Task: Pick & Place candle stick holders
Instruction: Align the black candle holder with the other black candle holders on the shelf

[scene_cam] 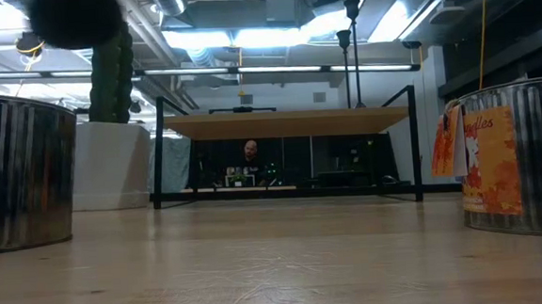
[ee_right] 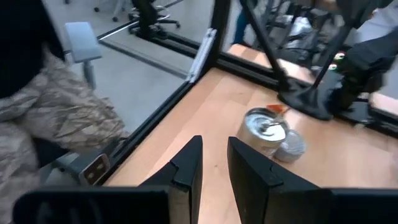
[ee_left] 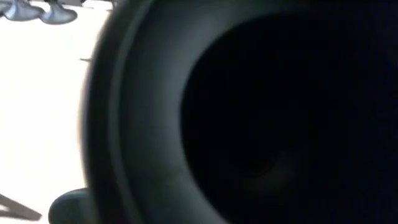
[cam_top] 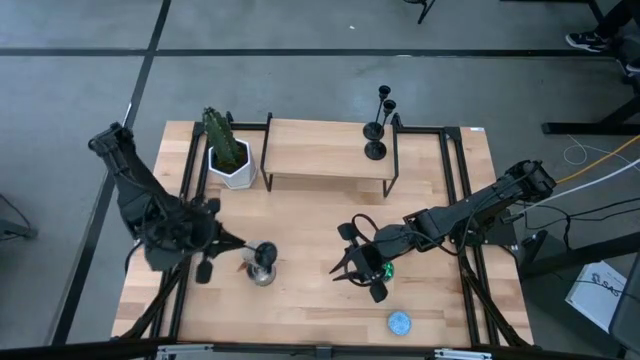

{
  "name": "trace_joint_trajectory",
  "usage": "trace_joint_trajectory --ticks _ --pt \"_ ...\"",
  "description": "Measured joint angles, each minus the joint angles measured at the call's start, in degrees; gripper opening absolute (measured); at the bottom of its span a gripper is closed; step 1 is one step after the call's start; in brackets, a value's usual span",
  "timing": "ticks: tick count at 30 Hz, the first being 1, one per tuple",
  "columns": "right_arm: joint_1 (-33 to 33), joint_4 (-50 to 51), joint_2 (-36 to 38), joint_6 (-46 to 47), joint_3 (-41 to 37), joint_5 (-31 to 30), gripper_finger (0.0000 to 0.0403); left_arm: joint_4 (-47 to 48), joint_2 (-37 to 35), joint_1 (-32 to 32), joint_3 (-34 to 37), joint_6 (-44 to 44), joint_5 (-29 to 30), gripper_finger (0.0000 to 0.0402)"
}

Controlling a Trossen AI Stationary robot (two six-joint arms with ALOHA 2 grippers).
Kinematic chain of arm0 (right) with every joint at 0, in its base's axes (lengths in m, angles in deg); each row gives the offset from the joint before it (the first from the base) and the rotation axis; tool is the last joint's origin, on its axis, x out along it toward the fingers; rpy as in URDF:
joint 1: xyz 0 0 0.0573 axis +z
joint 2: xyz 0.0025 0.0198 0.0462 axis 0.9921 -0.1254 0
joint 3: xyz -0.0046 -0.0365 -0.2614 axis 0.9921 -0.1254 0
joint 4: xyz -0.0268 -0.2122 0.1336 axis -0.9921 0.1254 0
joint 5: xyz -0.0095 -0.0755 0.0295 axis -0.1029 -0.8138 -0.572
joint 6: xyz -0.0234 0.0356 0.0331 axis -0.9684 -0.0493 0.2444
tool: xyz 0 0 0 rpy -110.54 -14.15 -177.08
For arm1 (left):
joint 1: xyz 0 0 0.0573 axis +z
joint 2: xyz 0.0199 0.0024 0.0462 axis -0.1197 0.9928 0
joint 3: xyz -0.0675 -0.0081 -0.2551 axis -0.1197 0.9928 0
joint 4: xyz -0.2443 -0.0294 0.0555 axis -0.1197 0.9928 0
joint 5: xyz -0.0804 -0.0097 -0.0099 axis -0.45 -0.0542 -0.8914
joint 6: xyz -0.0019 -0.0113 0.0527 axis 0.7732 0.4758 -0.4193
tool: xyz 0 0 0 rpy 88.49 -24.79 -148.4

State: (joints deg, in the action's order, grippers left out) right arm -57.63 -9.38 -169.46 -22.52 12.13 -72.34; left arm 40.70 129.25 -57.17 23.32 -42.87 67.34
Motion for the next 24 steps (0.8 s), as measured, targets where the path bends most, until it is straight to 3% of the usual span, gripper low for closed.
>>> trace_joint_trajectory --ticks 9,19,24 --pt "-0.2 -9.1 0.0 0.0 0.0 -11.6 0.0077 -10.6 3.4 13.2 0.0 -15.5 -3.9 0.0016" --pt "-4.1 -12.7 -0.3 5.6 0.0 -14.7 0.0079 -22.2 8.4 22.8 0.0 -27.7 -15.3 0.0017" --pt "-6.6 -15.4 -3.3 10.6 0.0 -13.8 0.0115 -26.7 10.8 26.1 0.0 -31.2 -18.2 0.0017"
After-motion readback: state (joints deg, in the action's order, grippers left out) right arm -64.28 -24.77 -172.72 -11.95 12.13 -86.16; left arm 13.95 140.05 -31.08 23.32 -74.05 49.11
